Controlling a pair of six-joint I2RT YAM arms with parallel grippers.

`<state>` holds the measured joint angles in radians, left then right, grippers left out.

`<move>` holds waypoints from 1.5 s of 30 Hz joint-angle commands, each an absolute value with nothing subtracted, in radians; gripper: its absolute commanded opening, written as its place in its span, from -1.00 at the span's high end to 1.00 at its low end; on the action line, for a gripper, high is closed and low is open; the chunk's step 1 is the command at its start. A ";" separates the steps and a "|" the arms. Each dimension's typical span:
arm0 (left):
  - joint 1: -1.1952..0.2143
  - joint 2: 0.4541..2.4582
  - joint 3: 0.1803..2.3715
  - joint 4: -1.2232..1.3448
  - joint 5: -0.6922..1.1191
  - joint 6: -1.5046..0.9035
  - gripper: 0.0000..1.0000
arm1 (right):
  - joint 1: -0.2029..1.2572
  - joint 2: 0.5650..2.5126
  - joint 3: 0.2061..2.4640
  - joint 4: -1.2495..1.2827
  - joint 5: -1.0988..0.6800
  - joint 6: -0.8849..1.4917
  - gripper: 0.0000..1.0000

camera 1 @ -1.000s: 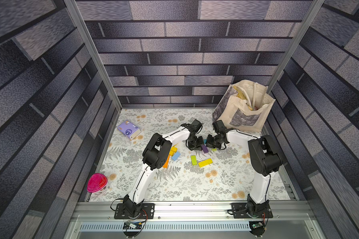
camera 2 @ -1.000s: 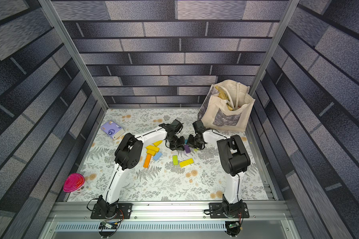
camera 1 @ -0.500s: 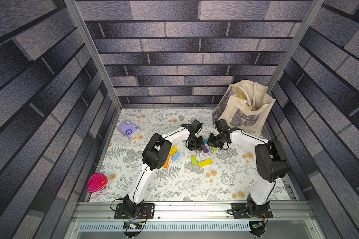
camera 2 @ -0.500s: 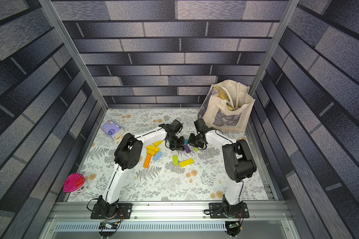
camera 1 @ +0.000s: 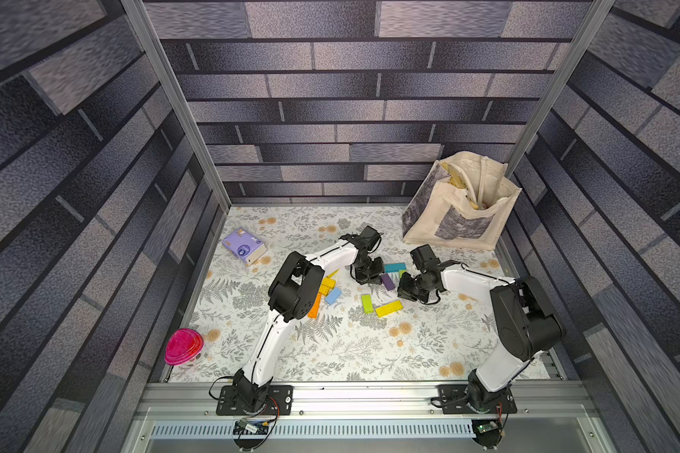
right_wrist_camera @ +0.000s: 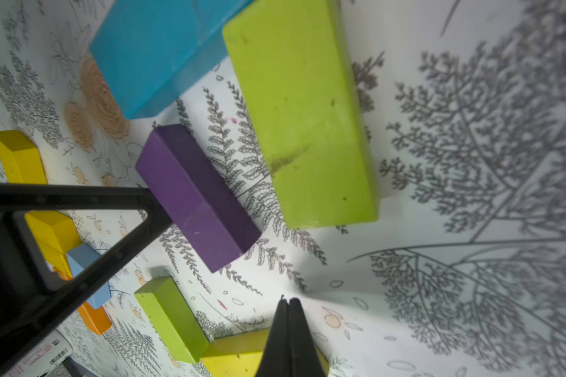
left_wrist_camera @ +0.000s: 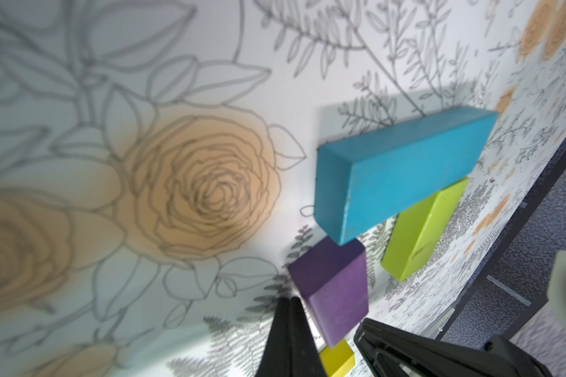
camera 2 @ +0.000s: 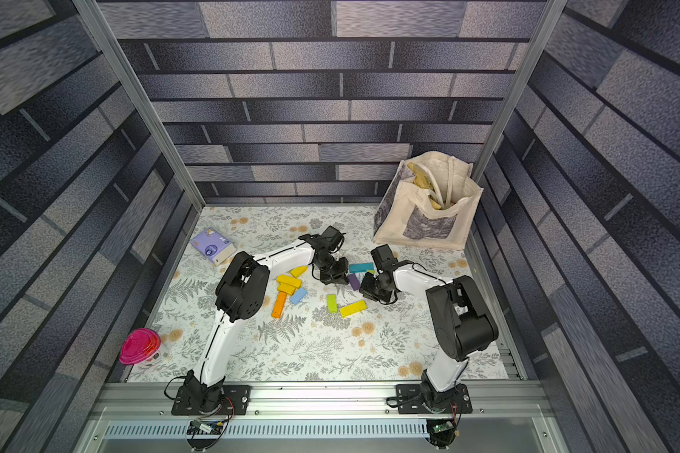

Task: Assemble the letter p with building blocks
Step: Assemble the building block at the center of the board.

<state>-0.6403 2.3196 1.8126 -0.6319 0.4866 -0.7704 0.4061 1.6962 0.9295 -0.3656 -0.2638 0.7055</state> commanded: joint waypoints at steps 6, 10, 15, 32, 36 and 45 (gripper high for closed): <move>-0.625 2.322 1.784 -0.656 0.440 -0.786 1.00 | 0.412 1.755 0.894 -0.218 -0.267 0.802 1.00; -0.623 2.327 1.787 -0.655 0.445 -0.785 1.00 | 0.415 1.773 0.885 -0.183 -0.275 0.837 1.00; -0.624 2.338 1.795 -0.652 0.451 -0.788 1.00 | 0.413 1.761 0.854 -0.154 -0.260 0.867 1.00; -0.607 2.361 1.836 -0.674 0.434 -0.778 1.00 | 0.417 1.727 0.813 -0.148 -0.281 0.890 1.00; -0.605 2.373 1.853 -0.683 0.428 -0.773 1.00 | 0.418 1.723 0.807 -0.149 -0.279 0.890 1.00; -0.608 2.392 1.874 -0.685 0.440 -0.773 1.00 | 0.420 1.730 0.811 -0.146 -0.283 0.894 1.00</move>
<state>-0.6132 2.3463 1.8576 -0.6407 0.4858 -0.7704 0.4103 1.7199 0.8379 -0.0845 -0.2943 0.8833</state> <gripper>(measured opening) 0.046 0.047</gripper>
